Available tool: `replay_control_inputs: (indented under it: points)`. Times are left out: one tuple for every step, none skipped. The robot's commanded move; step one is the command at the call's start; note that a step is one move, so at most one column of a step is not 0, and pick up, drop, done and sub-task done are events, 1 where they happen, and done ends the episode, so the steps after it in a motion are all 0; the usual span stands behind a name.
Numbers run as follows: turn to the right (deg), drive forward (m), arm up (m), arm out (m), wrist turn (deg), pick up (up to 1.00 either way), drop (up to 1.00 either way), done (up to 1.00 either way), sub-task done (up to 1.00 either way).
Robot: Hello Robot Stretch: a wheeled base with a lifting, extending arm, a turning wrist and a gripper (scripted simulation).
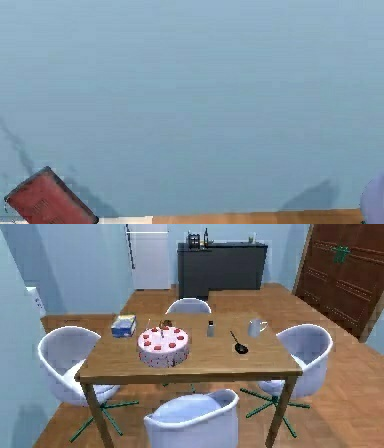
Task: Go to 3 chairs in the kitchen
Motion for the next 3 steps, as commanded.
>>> replay_control_inputs:
  points:
    - [33.0,0.00,0.00,0.00,0.0,0.00,0.00,0.00,0.00]
    - [0.0,0.45,0.00,0.00,0.0,0.00,0.00,0.00,0.00]
    - [33.0,0.00,0.00,0.00,0.0,0.00,0.00,0.00,0.00]
